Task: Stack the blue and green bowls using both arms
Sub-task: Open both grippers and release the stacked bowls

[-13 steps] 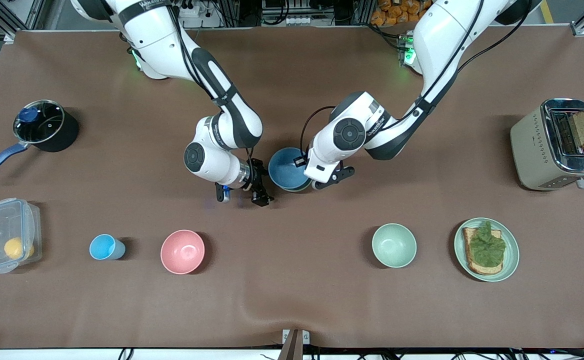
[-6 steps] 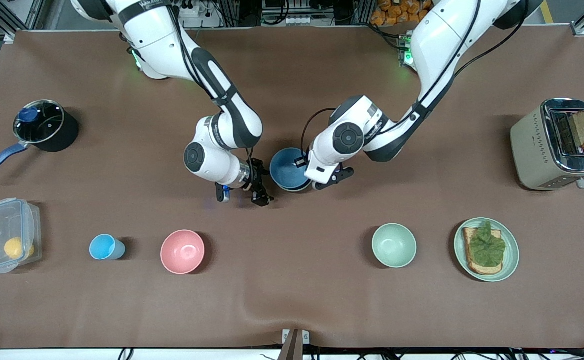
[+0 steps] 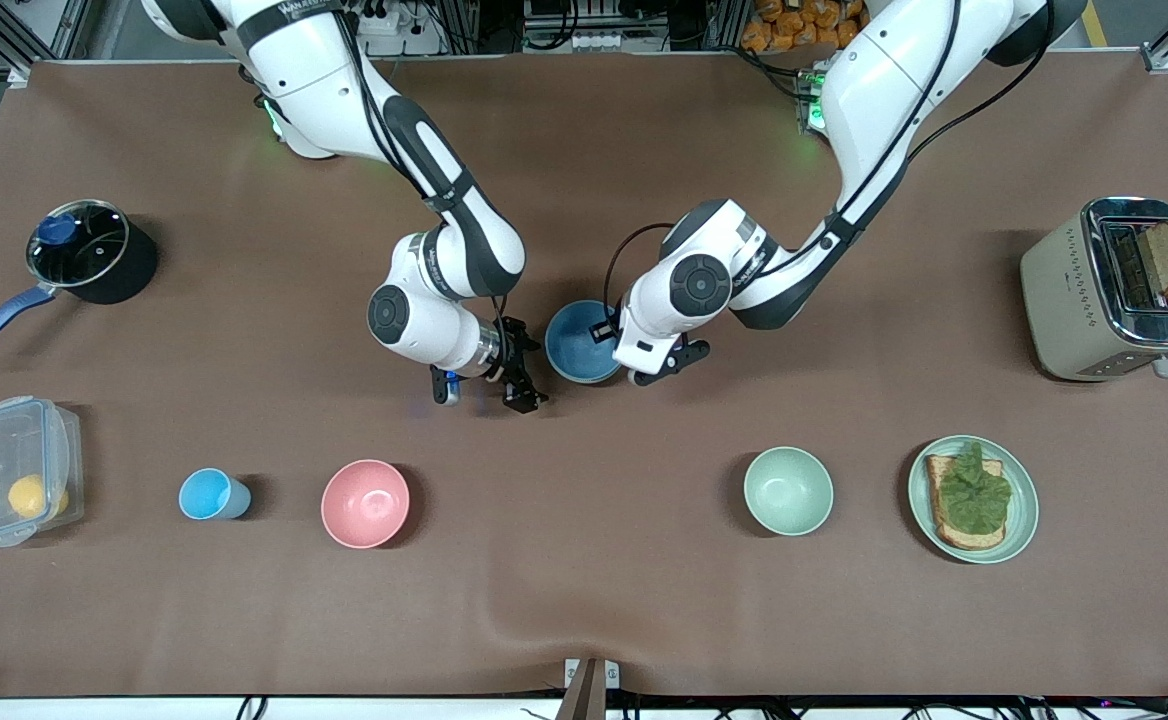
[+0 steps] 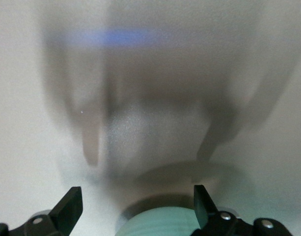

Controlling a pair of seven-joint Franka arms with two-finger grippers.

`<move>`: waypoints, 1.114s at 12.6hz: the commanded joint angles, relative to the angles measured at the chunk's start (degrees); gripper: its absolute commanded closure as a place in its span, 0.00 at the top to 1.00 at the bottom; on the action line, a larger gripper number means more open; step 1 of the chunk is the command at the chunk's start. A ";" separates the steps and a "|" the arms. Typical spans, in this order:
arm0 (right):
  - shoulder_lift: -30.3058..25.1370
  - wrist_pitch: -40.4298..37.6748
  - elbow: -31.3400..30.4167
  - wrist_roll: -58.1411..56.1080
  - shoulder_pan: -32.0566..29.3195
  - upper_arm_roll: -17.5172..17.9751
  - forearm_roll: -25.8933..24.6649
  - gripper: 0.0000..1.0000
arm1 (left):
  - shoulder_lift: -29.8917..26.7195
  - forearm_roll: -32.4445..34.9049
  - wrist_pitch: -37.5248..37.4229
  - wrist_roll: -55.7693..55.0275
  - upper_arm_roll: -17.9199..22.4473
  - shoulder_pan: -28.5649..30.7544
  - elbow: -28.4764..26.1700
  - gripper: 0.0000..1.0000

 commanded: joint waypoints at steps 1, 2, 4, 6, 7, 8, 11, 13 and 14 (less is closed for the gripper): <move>-2.12 -5.01 0.13 -0.77 -0.64 -0.57 0.38 1.00 | -4.97 0.31 -0.44 -4.93 -0.06 0.39 -0.04 1.00; -3.18 -6.87 0.05 -1.29 -1.16 -1.44 -0.23 1.00 | -8.13 0.31 -2.09 -5.56 -0.06 0.56 -0.12 1.00; -5.99 -12.39 -0.04 -1.47 -1.34 -4.25 -4.34 1.00 | -14.98 0.48 -6.83 -4.87 -0.06 3.44 -0.04 1.00; -9.15 -19.50 0.13 -1.56 -1.43 -8.20 -10.14 1.00 | -22.36 4.05 -12.63 -2.77 0.03 5.91 -0.04 1.00; -10.99 -23.89 0.40 -2.00 -1.43 -10.66 -12.95 1.00 | -25.10 7.91 -14.83 -0.84 0.03 7.75 0.14 1.00; -12.05 -28.55 1.36 -3.22 -1.43 -13.03 -15.07 1.00 | -27.30 8.48 -16.33 1.62 -0.32 11.16 0.83 1.00; -13.03 -41.91 4.78 -10.59 -1.43 -19.45 -15.62 1.00 | -32.58 8.22 -23.26 13.55 -0.41 17.15 2.59 1.00; -13.90 -47.91 6.28 -13.68 -1.34 -23.32 -15.70 1.00 | -33.65 7.87 -31.17 21.91 -0.23 20.23 6.62 1.00; -14.78 -48.89 6.29 -15.69 -1.43 -24.90 -15.71 1.00 | -33.74 7.08 -33.38 23.77 -0.32 22.08 8.12 1.00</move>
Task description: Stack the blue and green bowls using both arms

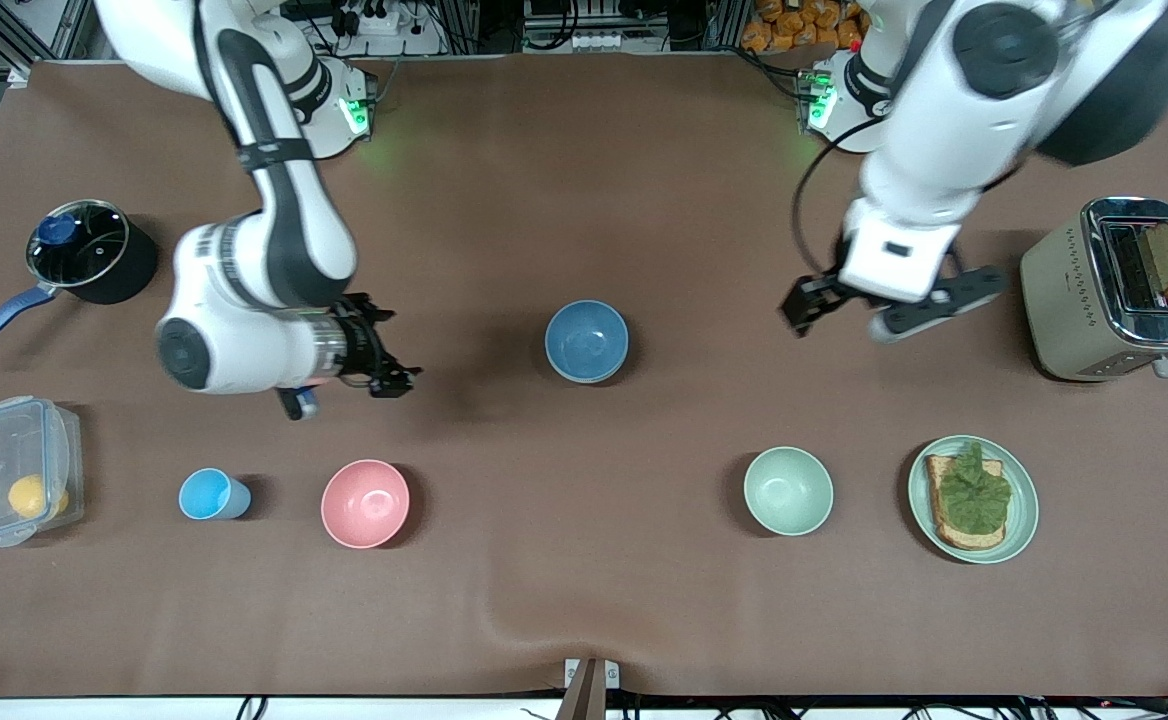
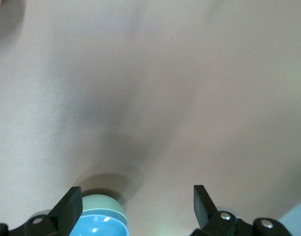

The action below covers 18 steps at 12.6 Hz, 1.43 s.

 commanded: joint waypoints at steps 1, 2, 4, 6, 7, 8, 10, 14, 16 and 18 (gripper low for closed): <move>-2.20 -3.40 0.49 -5.62 -0.10 -3.70 -1.08 1.00 | -1.10 -1.15 -6.24 5.64 -0.59 4.42 3.83 1.00; -2.21 -4.19 0.49 -7.74 -0.28 -5.03 -1.08 1.00 | -1.28 -2.12 -6.96 7.31 -0.59 6.01 4.97 1.00; -2.38 -6.99 1.01 -12.13 -1.41 -7.32 -1.08 1.00 | -2.67 -2.22 -7.66 11.61 2.29 5.51 5.94 1.00; -4.39 -10.07 1.72 -20.98 -10.43 -3.48 -1.35 1.00 | -4.44 -5.28 -9.07 15.83 12.02 -0.54 5.95 1.00; -5.27 -10.26 2.24 -24.86 -14.39 -2.41 -3.26 1.00 | -4.62 -6.43 -9.51 19.94 15.55 -2.31 6.03 1.00; -6.07 -10.26 3.03 -27.16 -16.69 -0.49 -7.37 1.00 | -4.71 -6.52 -10.21 23.98 17.59 -3.28 6.21 1.00; -8.52 -10.26 5.05 -30.95 -21.52 5.65 -18.00 1.00 | -4.62 -6.52 -12.58 28.84 20.94 -4.61 8.57 1.00; -16.07 -7.37 5.15 -38.04 -33.13 19.11 -24.64 1.00 | -4.62 -6.52 -15.39 37.12 22.18 -4.70 9.20 1.00; -18.81 -6.22 5.50 -43.17 -36.30 22.19 -24.81 1.00 | -4.62 -6.52 -16.80 39.39 23.05 -4.61 9.20 1.00; -19.61 -6.13 9.09 -44.49 -40.25 24.22 -24.91 1.00 | -4.71 -6.52 -18.90 42.39 23.76 -4.70 8.85 1.00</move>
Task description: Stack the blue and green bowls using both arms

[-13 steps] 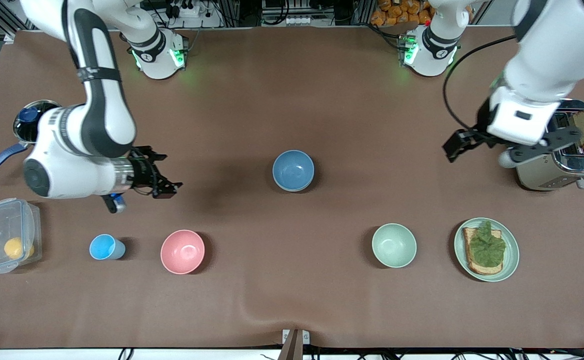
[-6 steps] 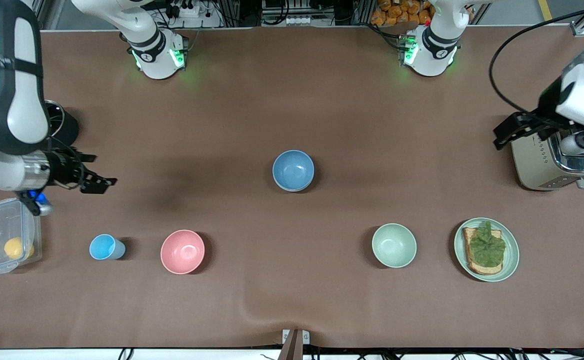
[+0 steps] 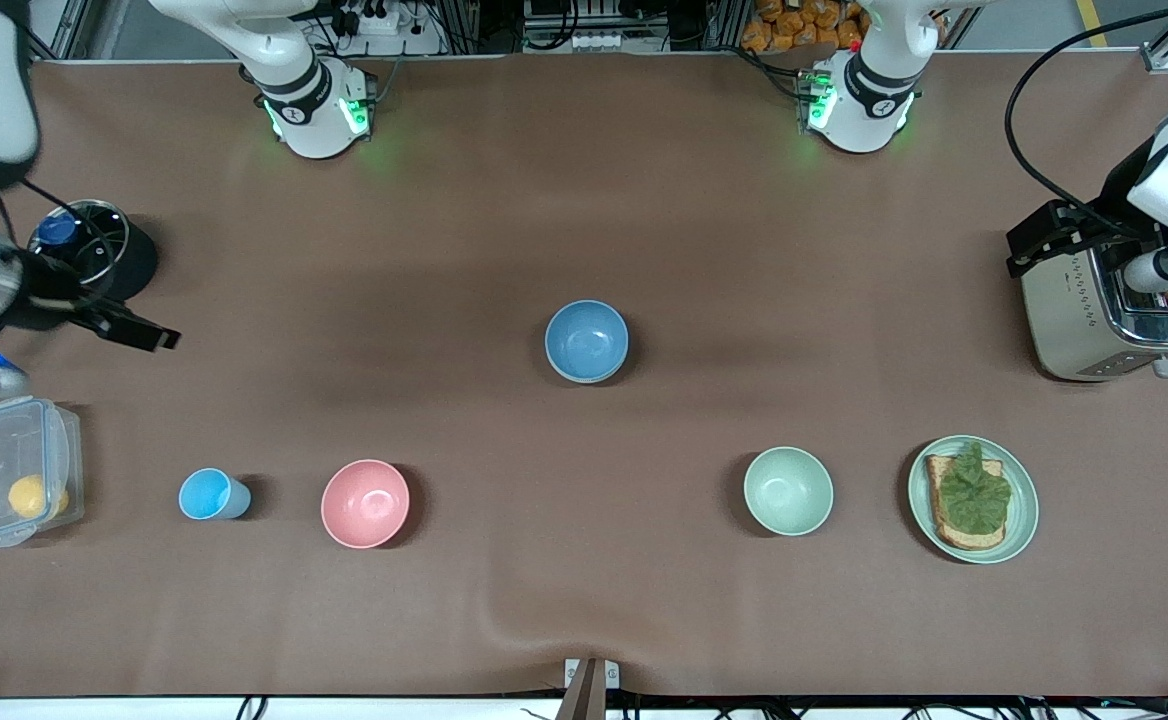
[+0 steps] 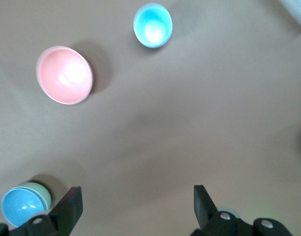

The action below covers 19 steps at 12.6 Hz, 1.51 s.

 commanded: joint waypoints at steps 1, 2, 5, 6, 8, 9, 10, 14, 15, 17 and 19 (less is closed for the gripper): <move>-2.76 0.02 2.34 -5.54 -4.69 3.03 -1.16 1.00 | -0.52 -1.09 -3.09 2.81 1.49 -0.74 0.26 1.00; -4.61 0.02 2.17 -8.09 -4.61 3.20 -1.33 1.00 | -0.52 -1.09 -3.36 2.81 1.75 -0.74 0.17 1.00; -8.14 -0.42 1.90 -8.91 -6.36 4.26 -1.33 1.00 | -1.83 -1.27 -3.45 2.64 1.75 -0.74 -1.14 1.00; -8.14 -0.51 1.55 -8.91 -6.62 4.43 -1.33 1.00 | -1.84 -1.35 -3.45 2.72 1.84 -1.09 -1.15 1.00; -8.05 0.37 0.59 -8.91 -6.89 5.04 -3.16 1.00 | -1.84 -1.35 -3.36 2.73 1.84 -1.09 -1.15 1.00; -7.96 1.85 0.41 -8.91 -6.89 5.13 -3.00 1.00 | -1.84 -1.96 -3.36 2.73 1.84 -1.00 -1.23 1.00; -7.96 2.82 0.67 -8.82 -6.63 6.61 -3.44 1.00 | -1.84 -3.01 -3.10 2.73 2.10 -1.00 -1.32 1.00; -7.44 2.83 0.41 -8.55 -6.80 7.68 -4.23 1.00 | -1.84 -3.38 -3.01 2.73 3.16 -1.44 -1.23 1.00; -7.26 2.92 0.41 -8.04 -6.19 7.60 -4.32 1.00 | -1.84 -3.38 -3.01 2.73 3.16 -1.44 -1.23 1.00; -7.09 2.74 0.41 -8.03 -2.69 4.11 -4.32 1.00 | -1.84 -3.38 -3.01 2.73 3.16 -1.44 -1.23 1.00; -7.09 2.83 0.41 -8.03 -1.53 2.24 -4.14 1.00 | -1.92 -3.38 -3.01 2.73 3.07 -1.44 -1.23 1.00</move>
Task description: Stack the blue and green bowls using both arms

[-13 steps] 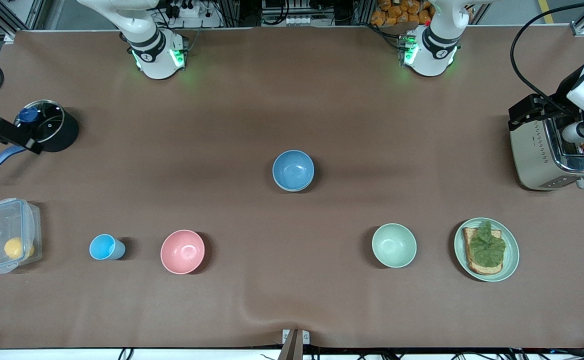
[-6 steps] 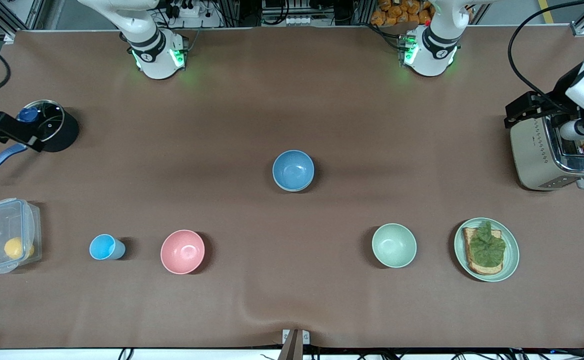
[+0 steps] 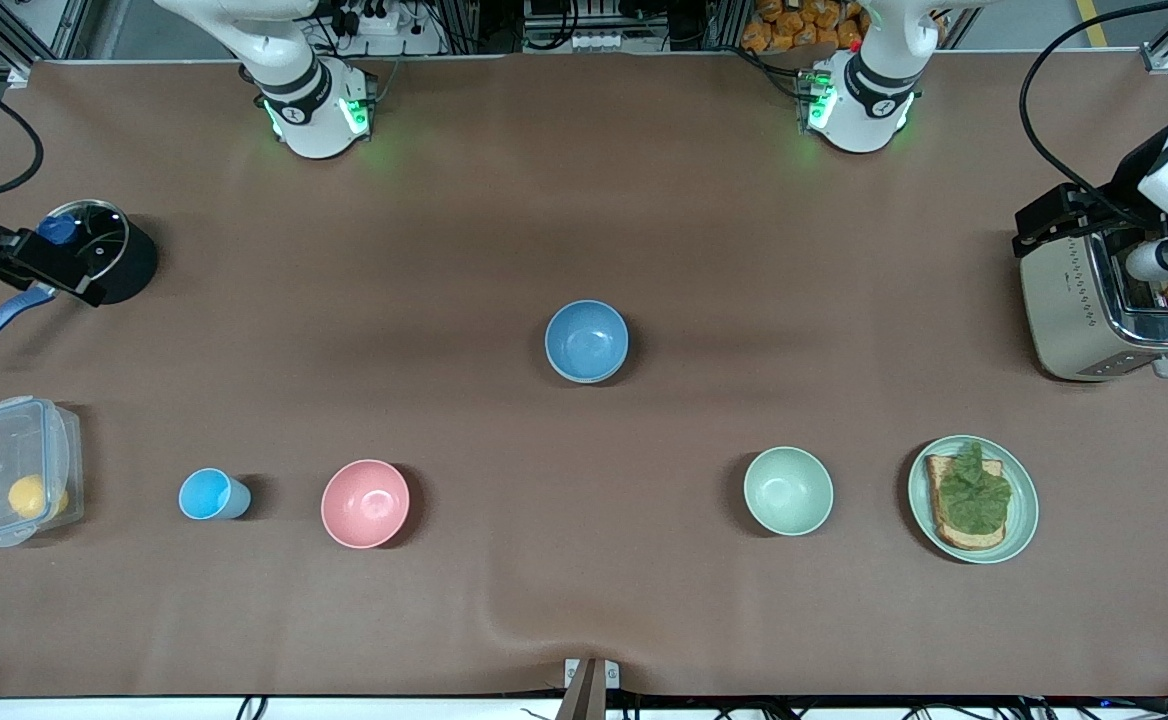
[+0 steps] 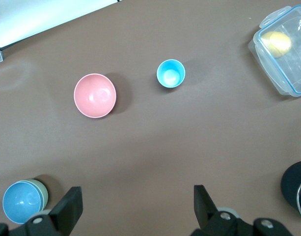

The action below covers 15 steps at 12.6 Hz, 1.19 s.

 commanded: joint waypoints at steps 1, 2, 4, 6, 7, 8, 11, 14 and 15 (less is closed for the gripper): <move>-0.24 0.55 -0.27 0.22 1.49 -1.86 -0.90 1.00 | -1.37 -1.43 -0.09 0.97 0.97 -0.65 -0.90 1.00; -0.24 0.72 -0.27 -0.30 1.49 -1.68 -1.07 1.00 | -1.37 -1.95 0.00 0.89 0.97 -0.65 -0.90 1.00; -0.24 1.25 -0.18 -0.57 1.31 0.06 -4.56 1.00 | -1.29 -2.14 0.09 0.80 0.97 -0.65 -0.46 1.00; -0.32 2.31 0.17 -0.49 0.96 1.57 -5.82 1.00 | -1.11 -1.43 0.09 0.62 0.97 -0.65 -0.20 1.00; -0.32 2.40 0.17 -0.57 0.96 1.57 -5.73 1.00 | -1.02 -1.08 0.09 0.53 0.97 -0.65 -0.20 1.00; -0.32 2.66 0.17 -0.57 0.96 1.66 -5.73 1.00 | -1.02 -1.08 0.09 0.53 0.97 -0.65 -0.20 1.00; -0.32 3.45 0.35 -1.79 0.96 1.66 -5.99 1.00 | -1.02 -1.08 0.09 0.18 0.97 -0.65 -0.20 1.00; -0.41 4.51 0.26 -3.03 0.35 1.66 -6.00 1.00 | -1.11 -1.26 0.00 0.09 0.97 -0.74 -0.20 1.00; -0.41 4.51 0.26 -3.03 0.34 1.66 -5.91 1.00 | -1.11 -1.26 0.00 0.09 0.97 -0.74 -0.20 1.00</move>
